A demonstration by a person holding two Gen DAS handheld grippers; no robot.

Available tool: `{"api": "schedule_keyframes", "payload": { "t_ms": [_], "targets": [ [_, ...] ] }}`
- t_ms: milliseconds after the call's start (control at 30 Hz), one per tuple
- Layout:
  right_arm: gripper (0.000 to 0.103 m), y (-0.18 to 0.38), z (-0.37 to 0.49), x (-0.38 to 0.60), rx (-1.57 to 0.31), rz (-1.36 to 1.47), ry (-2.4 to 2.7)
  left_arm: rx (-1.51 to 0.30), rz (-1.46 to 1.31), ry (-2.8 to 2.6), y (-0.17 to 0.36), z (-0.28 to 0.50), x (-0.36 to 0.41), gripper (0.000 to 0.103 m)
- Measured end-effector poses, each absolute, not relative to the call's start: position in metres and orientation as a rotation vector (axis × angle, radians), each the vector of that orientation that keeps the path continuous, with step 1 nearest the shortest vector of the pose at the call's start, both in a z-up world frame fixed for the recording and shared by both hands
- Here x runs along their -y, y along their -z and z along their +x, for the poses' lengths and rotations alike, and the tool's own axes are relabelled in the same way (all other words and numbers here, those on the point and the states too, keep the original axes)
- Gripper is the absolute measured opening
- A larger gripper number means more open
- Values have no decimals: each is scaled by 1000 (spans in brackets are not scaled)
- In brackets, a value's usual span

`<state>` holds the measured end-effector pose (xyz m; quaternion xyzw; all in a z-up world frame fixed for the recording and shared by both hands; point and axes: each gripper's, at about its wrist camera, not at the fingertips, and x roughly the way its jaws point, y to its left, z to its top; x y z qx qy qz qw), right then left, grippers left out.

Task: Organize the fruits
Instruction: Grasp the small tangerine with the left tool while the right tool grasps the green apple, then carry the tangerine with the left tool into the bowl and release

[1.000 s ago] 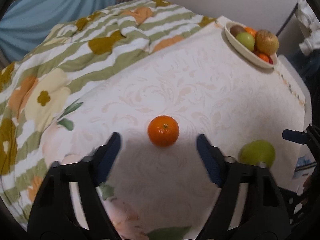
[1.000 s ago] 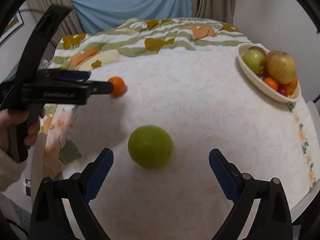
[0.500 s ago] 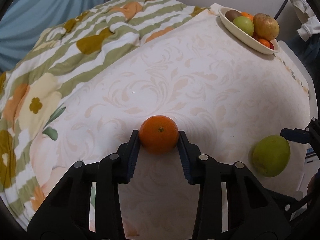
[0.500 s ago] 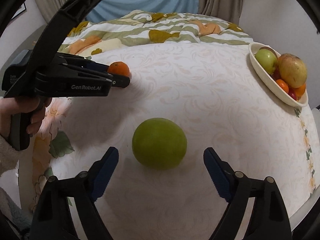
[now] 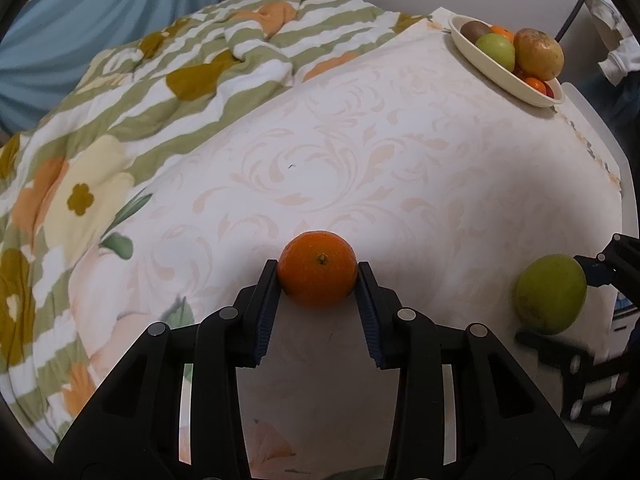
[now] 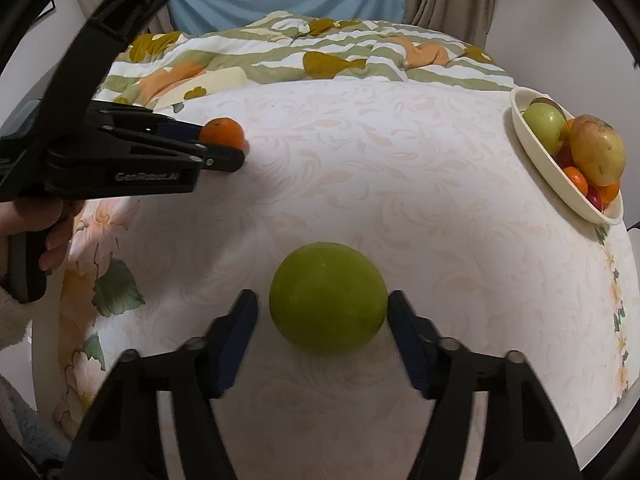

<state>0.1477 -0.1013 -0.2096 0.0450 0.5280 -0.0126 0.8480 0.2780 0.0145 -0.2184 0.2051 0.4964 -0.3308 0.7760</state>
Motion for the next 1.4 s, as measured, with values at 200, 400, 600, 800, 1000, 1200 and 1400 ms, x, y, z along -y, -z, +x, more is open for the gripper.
{"api": "schedule_keyframes", "payload": {
  "t_ms": [200, 400, 600, 800, 1000, 1200, 1400],
  "targets": [
    [47, 202, 146, 103, -1094, 100, 17, -1074, 422, 685, 212, 272, -26, 44],
    [47, 184, 145, 104, -1058, 100, 3, -1056, 390, 659, 193, 264, -37, 44],
    [47, 156, 139, 112, -1009, 105, -7, -1032, 358, 629, 163, 252, -42, 44],
    [47, 125, 134, 134, -962, 108, -5, -984, 338, 603, 127, 242, -31, 44],
    [47, 101, 135, 177, -915, 113, -14, -945, 289, 551, 97, 235, -3, 44],
    [47, 83, 140, 238, -890, 91, -46, -933, 225, 504, 76, 227, 45, 44],
    [47, 69, 149, 306, -854, 69, -72, -926, 175, 487, 66, 226, 111, 44]
  ]
}}
